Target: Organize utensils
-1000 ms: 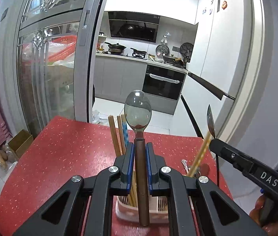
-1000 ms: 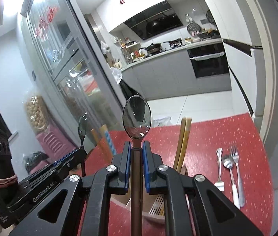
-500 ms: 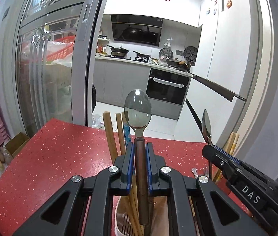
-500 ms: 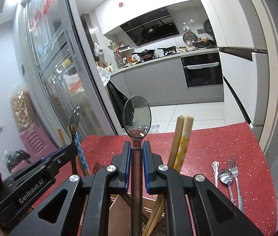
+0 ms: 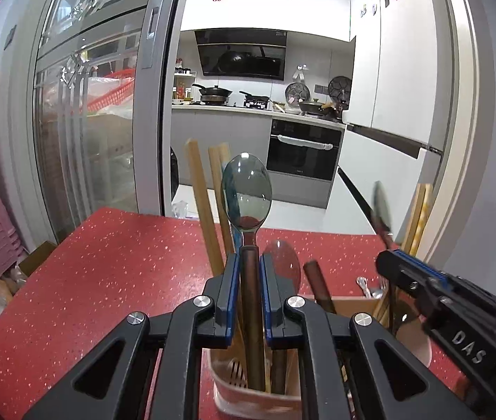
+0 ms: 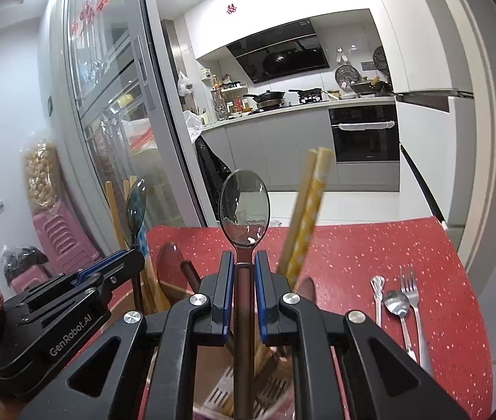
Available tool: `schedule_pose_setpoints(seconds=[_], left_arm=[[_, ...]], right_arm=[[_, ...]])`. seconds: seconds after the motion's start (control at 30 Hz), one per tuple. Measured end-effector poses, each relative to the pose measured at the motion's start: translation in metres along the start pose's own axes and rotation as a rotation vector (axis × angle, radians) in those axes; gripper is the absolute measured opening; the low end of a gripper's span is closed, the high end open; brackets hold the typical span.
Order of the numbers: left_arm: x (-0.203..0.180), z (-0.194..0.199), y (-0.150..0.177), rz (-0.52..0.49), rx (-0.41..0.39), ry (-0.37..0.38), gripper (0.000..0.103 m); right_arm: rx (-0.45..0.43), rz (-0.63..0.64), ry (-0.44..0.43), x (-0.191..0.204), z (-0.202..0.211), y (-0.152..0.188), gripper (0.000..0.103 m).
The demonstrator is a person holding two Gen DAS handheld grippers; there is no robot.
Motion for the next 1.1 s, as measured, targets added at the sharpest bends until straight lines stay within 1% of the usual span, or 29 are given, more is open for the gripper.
schedule_pose_setpoints(seconds=[0.37,0.53,0.63,0.67,0.73,0.77,0.8,0.97,1.03,1.1], left_arm=[[0.004,0.007,0.013,-0.005,0.051,-0.025,0.035],[0.006,0.01,0.016,-0.002,0.075,-0.036,0.035],[0.007,0.014,0.018,-0.004,0.087,-0.043,0.035],[0.007,0.014,0.019,-0.006,0.088,-0.044,0.035],[0.007,0.018,0.02,-0.012,0.094,-0.047,0.035],[0.008,0.019,0.021,-0.015,0.097,-0.049,0.035],[0.008,0.02,0.021,-0.018,0.1,-0.052,0.035],[0.013,0.024,0.024,-0.009,0.122,-0.06,0.035],[0.015,0.026,0.026,-0.009,0.128,-0.064,0.035],[0.016,0.029,0.028,-0.013,0.136,-0.067,0.035]], right_arm=[[0.054,-0.034,0.001,-0.007,0.016,0.007,0.013],[0.084,-0.026,0.0,-0.007,0.02,0.009,0.013],[0.112,-0.019,-0.007,-0.004,0.019,0.011,0.015],[0.118,-0.021,-0.009,-0.004,0.02,0.012,0.017],[0.129,-0.029,-0.012,-0.004,0.021,0.013,0.027],[0.134,-0.034,-0.015,-0.005,0.021,0.013,0.035],[0.137,-0.038,-0.019,-0.005,0.022,0.013,0.041],[0.15,-0.029,-0.01,-0.003,0.03,0.012,0.043],[0.156,-0.024,-0.009,-0.001,0.033,0.012,0.046],[0.162,-0.023,-0.009,0.001,0.037,0.013,0.053]])
Point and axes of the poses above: each gripper's, at about its wrist camera, not at the fingertips, and z roughly against the way its jaws point, x to its left, y to its underside, the point moved 4 cm from there along -z, roughly the way its jaws point, and after that the axes turned 3 degrees about z, right-handed, at the moved point
